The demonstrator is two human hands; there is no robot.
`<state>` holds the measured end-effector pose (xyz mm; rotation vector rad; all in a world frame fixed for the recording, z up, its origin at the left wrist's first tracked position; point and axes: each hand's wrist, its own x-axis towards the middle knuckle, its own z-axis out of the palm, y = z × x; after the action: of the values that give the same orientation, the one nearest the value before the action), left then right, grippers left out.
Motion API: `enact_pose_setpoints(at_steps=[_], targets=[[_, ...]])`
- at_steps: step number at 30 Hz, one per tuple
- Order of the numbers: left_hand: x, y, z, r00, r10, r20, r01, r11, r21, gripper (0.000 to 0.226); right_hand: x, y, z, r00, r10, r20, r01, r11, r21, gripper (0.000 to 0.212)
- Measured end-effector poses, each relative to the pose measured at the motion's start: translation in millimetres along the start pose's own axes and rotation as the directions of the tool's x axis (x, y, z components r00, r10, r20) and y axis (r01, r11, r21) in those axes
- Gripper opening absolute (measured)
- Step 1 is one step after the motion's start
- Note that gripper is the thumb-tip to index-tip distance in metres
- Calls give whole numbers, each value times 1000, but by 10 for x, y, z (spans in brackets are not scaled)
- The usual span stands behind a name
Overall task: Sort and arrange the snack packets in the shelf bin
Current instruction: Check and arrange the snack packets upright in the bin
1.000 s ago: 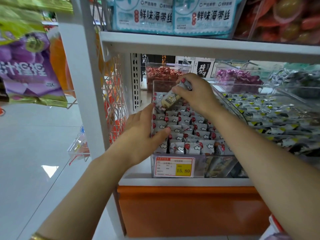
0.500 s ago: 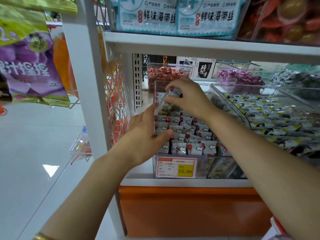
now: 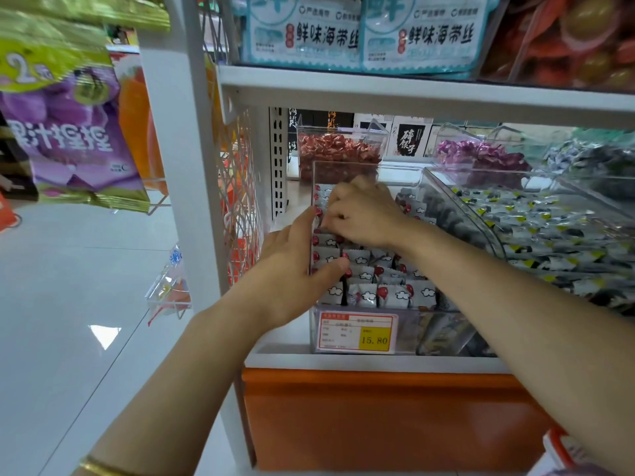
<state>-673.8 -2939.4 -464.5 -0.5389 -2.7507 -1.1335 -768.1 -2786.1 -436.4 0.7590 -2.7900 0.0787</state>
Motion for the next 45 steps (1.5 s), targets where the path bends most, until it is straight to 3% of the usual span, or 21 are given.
enact_pose_setpoints(at_steps=[2,5,11,13,15,19,24,27,29,33,36,40,42,45], targets=[[-3,4,-8,1000,4,-2,-4,1000,-5,77,61,7,-86,998,65,4,-65,988,138,27],[-3,10,-18,1000,3,-2,-3,1000,-14,75,205,65,-164,977,192,-97,-159,950,270,21],[-3,5,-23,1000,11,-9,-11,1000,2,76,342,8,-39,987,150,-56,-151,988,-15,16],[-6,6,-26,1000,12,-14,-12,1000,7,75,352,-10,-30,989,114,-93,-116,993,-6,9],[-8,0,-30,1000,4,-13,-4,1000,7,75,327,5,-67,981,123,-149,-100,984,151,5],[3,-9,-48,999,4,-48,-3,1000,9,68,81,12,-227,907,312,-284,-60,763,644,8],[-6,38,-79,974,-15,-227,10,1000,-21,56,-381,25,-337,730,600,-328,-26,504,863,2],[-45,105,-95,925,28,-378,-30,1000,1,46,-688,-9,-389,684,676,-275,13,366,931,5],[-74,151,-97,905,36,-424,-42,999,-5,41,-880,-58,-396,696,682,-222,39,272,961,10],[-116,206,-55,929,26,-370,-69,992,-105,30,-1125,-202,-366,756,647,-96,93,38,995,17],[-141,244,-42,930,-50,-364,-55,960,-273,20,-1213,-247,-350,784,620,-32,120,-100,988,16],[-159,230,-49,913,-198,-358,-4,871,-492,17,-1293,-246,-327,835,547,52,126,-283,951,6],[-156,228,-43,911,-241,-334,12,826,-564,17,-1319,-245,-319,866,493,85,115,-363,925,12],[-161,263,-34,912,-293,-286,0,698,-716,20,-1340,-259,-295,893,435,113,96,-430,898,12]])
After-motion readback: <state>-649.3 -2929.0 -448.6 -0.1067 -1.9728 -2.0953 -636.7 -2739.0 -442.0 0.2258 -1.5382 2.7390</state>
